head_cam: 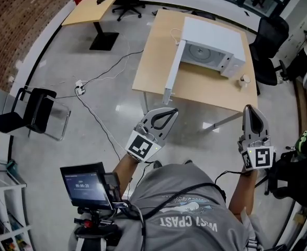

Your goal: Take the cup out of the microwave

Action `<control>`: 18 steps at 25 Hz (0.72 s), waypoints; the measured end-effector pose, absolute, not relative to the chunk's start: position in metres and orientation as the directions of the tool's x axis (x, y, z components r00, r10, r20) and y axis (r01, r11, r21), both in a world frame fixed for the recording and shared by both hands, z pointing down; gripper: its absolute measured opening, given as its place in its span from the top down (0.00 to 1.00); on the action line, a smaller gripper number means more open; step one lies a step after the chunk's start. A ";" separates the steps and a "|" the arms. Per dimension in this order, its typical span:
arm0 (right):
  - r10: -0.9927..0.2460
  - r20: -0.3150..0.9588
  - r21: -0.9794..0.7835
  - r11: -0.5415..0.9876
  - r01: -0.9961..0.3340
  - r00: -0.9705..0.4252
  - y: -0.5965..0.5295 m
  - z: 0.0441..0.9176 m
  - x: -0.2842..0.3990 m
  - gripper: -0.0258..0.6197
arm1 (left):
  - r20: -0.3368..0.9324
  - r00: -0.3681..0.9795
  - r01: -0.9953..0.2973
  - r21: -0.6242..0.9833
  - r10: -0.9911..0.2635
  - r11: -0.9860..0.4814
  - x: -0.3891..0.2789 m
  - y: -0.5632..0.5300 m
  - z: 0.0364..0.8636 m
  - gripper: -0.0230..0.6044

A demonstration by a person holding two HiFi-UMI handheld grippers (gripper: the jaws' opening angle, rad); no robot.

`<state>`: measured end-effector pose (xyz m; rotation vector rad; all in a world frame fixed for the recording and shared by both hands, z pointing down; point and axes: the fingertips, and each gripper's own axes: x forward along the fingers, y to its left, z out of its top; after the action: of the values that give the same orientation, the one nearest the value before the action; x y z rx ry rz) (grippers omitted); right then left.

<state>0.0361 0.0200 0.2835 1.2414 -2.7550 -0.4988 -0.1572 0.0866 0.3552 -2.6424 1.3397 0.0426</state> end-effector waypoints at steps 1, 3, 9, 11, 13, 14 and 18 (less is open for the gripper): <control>-0.740 -0.059 0.329 0.619 -0.713 -0.670 0.027 0.281 0.035 0.94 | -0.112 0.598 -0.800 -0.147 -0.793 -0.582 -0.157 0.087 0.354 0.92; -0.742 -0.059 0.325 0.618 -0.716 -0.667 0.038 0.280 0.037 0.94 | -0.117 0.607 -0.793 -0.149 -0.786 -0.591 -0.154 0.089 0.351 0.92; -0.754 -0.041 0.308 0.615 -0.726 -0.656 0.073 0.283 0.047 0.94 | -0.091 0.635 -0.772 -0.124 -0.767 -0.624 -0.137 0.096 0.352 0.92; -0.762 -0.025 0.307 0.610 -0.731 -0.647 0.083 0.286 0.049 0.94 | -0.082 0.643 -0.765 -0.114 -0.761 -0.634 -0.135 0.098 0.354 0.92; -0.776 0.005 0.305 0.602 -0.738 -0.631 0.089 0.294 0.055 0.94 | -0.082 0.654 -0.756 -0.122 -0.752 -0.643 -0.132 0.099 0.356 0.92; -0.781 0.016 0.301 0.599 -0.742 -0.624 0.093 0.296 0.059 0.94 | -0.074 0.658 -0.752 -0.121 -0.749 -0.648 -0.128 0.101 0.356 0.92; -0.796 0.035 0.282 0.588 -0.758 -0.605 0.116 0.302 0.103 0.94 | -0.047 0.678 -0.733 -0.119 -0.733 -0.670 -0.084 0.118 0.358 0.92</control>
<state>0.1034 0.1157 0.3021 1.3094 -2.6571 -0.3596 -0.0843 0.1179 0.3581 -2.7596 1.2112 -0.0069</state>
